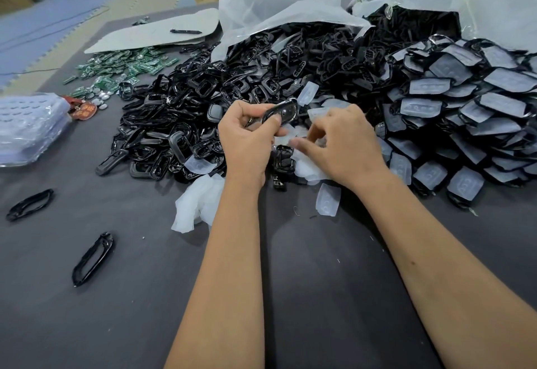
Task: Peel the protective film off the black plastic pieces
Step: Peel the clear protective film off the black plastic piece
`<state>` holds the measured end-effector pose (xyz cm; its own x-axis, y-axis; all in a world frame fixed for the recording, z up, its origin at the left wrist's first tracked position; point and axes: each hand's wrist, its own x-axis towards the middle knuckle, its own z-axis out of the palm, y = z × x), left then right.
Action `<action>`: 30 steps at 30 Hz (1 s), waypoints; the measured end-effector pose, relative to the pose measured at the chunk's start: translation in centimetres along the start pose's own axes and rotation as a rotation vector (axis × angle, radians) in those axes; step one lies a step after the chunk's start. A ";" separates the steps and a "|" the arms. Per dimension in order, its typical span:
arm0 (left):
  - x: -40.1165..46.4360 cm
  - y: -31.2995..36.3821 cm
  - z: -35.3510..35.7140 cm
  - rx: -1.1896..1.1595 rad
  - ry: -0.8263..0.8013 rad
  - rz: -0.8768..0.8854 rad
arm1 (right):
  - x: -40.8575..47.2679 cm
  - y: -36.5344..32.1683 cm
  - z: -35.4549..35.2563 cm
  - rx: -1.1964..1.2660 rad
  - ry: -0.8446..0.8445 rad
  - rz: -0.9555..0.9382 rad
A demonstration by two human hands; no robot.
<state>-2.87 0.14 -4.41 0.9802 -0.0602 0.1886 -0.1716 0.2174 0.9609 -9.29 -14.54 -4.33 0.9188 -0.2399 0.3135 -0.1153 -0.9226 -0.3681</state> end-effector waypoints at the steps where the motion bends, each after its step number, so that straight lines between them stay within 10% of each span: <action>1: 0.1 0.0 -0.1 -0.012 0.034 -0.010 | 0.0 -0.2 0.1 -0.033 -0.045 0.010; 10: 0.1 0.0 0.3 -0.044 0.114 -0.042 | 0.0 -0.1 0.3 0.649 0.184 0.054; 23: 0.0 0.3 0.4 -0.044 0.159 -0.047 | 0.2 -0.2 1.1 0.264 0.274 -0.029; 30: 0.1 0.5 0.4 -0.081 0.169 -0.038 | -0.1 -0.8 0.2 0.489 0.352 -0.098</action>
<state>-2.92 -0.16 -3.88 0.9896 0.0936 0.1089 -0.1321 0.2966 0.9458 -9.26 -13.69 -4.23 0.7270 -0.3234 0.6057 0.2263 -0.7200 -0.6561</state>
